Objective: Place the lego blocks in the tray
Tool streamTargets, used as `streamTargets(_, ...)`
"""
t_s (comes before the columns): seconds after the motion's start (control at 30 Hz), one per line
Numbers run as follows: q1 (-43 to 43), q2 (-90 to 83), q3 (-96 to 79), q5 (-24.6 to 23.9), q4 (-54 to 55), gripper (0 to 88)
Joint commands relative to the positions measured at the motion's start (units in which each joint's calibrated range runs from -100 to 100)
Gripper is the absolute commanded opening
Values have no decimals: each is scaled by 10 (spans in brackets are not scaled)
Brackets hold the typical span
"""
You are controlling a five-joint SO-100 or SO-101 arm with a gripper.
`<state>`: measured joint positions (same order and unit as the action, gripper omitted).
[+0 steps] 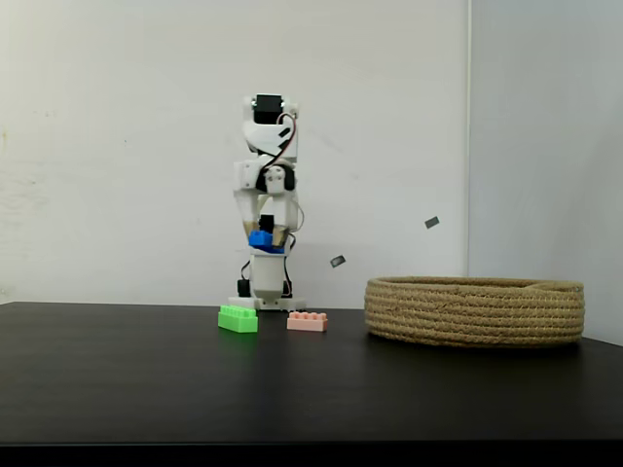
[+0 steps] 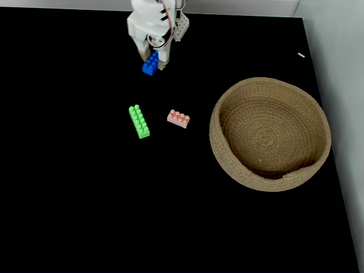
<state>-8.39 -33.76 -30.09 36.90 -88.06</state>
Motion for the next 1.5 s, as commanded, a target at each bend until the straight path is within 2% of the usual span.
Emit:
streamTargets(0.0, 124, -45, 50, -85, -4, 58)
streamTargets(0.1, 216, 5, 81, -150, 19, 90)
streamTargets(0.27, 339, 90, 138, -211, 43, 47)
streamTargets(0.37, 366, 144, 199, -234, 54, 34)
streamTargets(0.63, 352, 363, 490, -253, 51, 27)
streamTargets(0.67, 351, 382, 512, -261, 54, 43)
streamTargets(0.73, 348, 408, 535, -289, 68, 158)
streamTargets(0.8, 343, 413, 527, -300, 86, 221)
streamTargets(1.0, 339, 406, 504, -324, 91, 284)
streamTargets(1.2, 290, 324, 404, -245, 30, 270)
streamTargets(1.37, 213, 287, 316, -181, -6, 253)
streamTargets(1.47, 151, 265, 248, -121, -12, 287)
